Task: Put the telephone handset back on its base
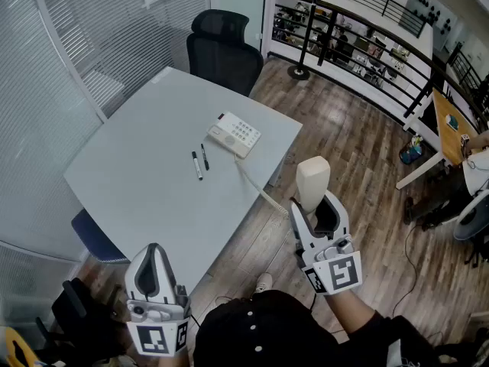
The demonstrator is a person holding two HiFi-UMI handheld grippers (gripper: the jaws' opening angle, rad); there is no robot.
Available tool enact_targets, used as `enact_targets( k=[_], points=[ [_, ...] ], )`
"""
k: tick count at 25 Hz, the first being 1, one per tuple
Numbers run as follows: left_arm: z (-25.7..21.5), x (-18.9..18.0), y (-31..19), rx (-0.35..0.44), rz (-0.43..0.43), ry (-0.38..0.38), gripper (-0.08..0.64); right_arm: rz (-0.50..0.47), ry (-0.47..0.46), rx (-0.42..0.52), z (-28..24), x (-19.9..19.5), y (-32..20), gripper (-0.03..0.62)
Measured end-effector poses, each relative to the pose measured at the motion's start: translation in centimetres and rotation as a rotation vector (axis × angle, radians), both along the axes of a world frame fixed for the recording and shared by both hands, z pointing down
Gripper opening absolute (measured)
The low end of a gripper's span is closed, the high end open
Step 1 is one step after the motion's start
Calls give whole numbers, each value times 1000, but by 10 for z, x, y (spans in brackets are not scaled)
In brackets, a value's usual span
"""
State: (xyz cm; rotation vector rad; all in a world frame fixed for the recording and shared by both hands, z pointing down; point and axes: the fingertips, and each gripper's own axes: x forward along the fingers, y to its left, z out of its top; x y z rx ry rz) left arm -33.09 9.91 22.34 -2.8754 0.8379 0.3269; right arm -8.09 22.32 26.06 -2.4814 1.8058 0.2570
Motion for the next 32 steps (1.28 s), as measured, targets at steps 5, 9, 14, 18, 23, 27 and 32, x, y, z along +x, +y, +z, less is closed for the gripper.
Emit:
enact_targets(
  k=[5,9,14,18,23,27,32],
  points=[
    [1,0,0,-2,1,-1,12,-5,-25,21,-1,1,1,232],
    [2,2,-1,-6,0,-9,12,1,-54,41,-3,5,4,232],
    [7,10,-2,-8,-13,-28,12,6,-65,51,-3,15,7,232],
    [11,22,-2,-16,-27,-38,12,-3,-65,48,-2,27,9,232],
    [13,44,-2,-20,-47,-44,12,-27,-73,43,-1,46,7,232],
    [19,66,-3,-30,-59,-36,12,-50,-78,39,3,60,8,232],
    [23,89,-6,-52,-68,-34,12,-62,-86,35,8,78,5,232]
  ],
)
